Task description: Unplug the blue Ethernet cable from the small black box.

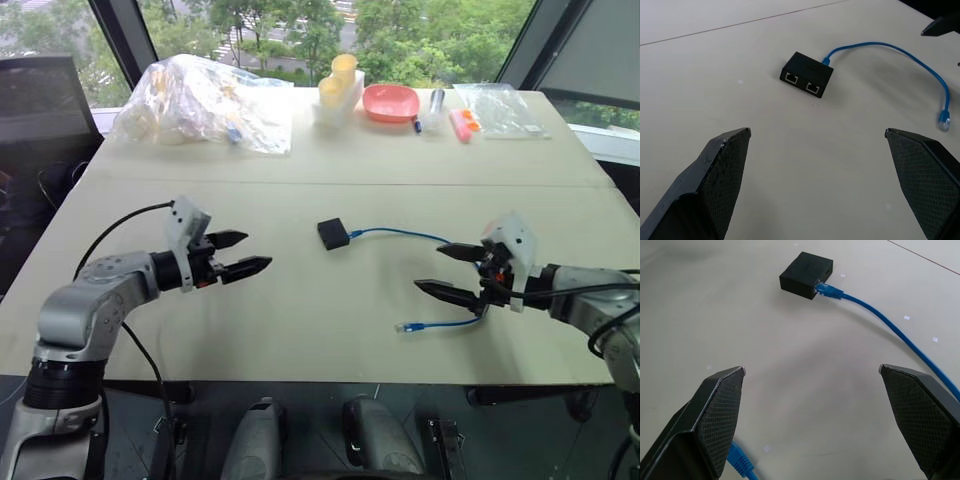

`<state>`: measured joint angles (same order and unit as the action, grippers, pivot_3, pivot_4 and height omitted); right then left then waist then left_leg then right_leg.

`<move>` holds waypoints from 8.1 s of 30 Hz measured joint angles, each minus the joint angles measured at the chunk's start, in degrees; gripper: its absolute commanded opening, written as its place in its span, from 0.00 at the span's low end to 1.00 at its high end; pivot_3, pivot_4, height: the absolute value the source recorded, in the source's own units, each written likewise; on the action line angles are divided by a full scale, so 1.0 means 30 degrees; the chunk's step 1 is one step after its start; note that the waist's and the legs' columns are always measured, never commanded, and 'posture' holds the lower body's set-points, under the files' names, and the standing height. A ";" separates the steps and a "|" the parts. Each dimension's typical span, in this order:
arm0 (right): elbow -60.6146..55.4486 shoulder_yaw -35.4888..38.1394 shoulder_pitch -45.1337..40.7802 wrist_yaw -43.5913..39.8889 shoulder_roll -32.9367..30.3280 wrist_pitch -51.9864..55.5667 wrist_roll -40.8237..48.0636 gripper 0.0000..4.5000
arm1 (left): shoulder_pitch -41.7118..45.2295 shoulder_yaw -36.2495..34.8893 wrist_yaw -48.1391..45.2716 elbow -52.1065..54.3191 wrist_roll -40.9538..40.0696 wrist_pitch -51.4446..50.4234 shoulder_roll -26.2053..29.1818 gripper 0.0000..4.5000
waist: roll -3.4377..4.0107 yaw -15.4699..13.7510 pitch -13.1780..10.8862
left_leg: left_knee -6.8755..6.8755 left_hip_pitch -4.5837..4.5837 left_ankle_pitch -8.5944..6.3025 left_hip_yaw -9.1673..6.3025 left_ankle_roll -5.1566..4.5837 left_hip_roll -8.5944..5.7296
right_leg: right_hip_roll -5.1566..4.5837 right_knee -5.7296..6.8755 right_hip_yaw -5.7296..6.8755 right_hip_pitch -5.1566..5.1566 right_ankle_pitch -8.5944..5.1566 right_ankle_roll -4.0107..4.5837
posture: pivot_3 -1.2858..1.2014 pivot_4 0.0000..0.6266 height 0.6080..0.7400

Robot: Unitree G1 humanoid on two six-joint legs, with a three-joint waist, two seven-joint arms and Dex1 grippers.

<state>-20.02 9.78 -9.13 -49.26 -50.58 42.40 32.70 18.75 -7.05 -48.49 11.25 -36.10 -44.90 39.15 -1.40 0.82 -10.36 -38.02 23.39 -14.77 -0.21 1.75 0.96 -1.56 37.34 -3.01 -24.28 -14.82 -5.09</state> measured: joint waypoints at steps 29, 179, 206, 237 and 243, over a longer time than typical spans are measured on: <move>-0.0203 -0.0449 -0.0434 0.0333 0.0424 -0.0114 -0.0331 1.00 | 0.0545 0.0073 -0.0807 -0.0927 0.0628 0.1276 0.0464 0.99 | 0.0001 -0.0001 0.0001 | -0.0001 -0.0002 0.0000 0.0004 0.0000 -0.0008 | 0.0006 0.0001 0.0001 0.0000 0.0001 -0.0001 | 0.52 0.24 0.96; 0.6507 -0.2555 -1.2165 -0.0698 0.6913 0.1914 0.0470 0.96 | 1.7070 0.2428 -1.4558 -2.0195 0.3934 0.4744 -0.5174 0.11 | 0.0027 0.0530 -0.0044 | -0.0046 0.0190 0.0090 -0.0002 -0.0025 -0.0053 | 0.0014 0.0203 0.0042 -0.0229 0.0148 -0.0066 | 0.52 0.24 0.96; 0.6807 -0.2274 -1.2163 -0.0631 0.7213 0.1546 0.0444 0.71 | 1.7016 0.2376 -1.4513 -2.0179 0.3942 0.4720 -0.5133 0.11 | 0.0027 0.0543 -0.0045 | -0.0045 0.0190 0.0090 -0.0003 -0.0024 -0.0052 | 0.0014 0.0204 0.0042 -0.0229 0.0148 -0.0065 | 0.52 0.24 0.96; 0.8651 -0.2103 -1.1315 -0.1052 0.5227 0.0281 -0.0394 0.16 | 1.7029 0.1760 -1.4555 -2.0190 0.4098 0.4631 -0.2876 0.11 | 0.0027 0.0560 -0.0045 | -0.0044 0.0189 0.0090 0.0004 -0.0025 -0.0050 | 0.0017 0.0203 0.0043 -0.0231 0.0147 -0.0066 | 0.52 0.24 0.96; 0.8802 -0.2338 -1.0920 -0.0039 0.5915 -0.0574 -0.1295 0.16 | 1.5800 0.2063 -1.3782 -1.8748 0.4629 0.5366 -0.3284 0.11 | 0.0028 0.0530 -0.0044 | -0.0044 0.0179 0.0090 0.0004 -0.0024 -0.0049 | 0.0010 0.0203 0.0041 -0.0223 0.0148 -0.0066 | 0.52 0.24 0.96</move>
<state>6.39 2.77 -41.89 -49.38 -32.83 40.67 28.81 66.15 -0.86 -89.84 -45.00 -22.21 -28.80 29.30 -1.32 2.41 -10.50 -38.15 23.92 -14.50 -0.20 1.68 0.81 -1.53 37.95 -2.89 -24.95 -14.37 -5.28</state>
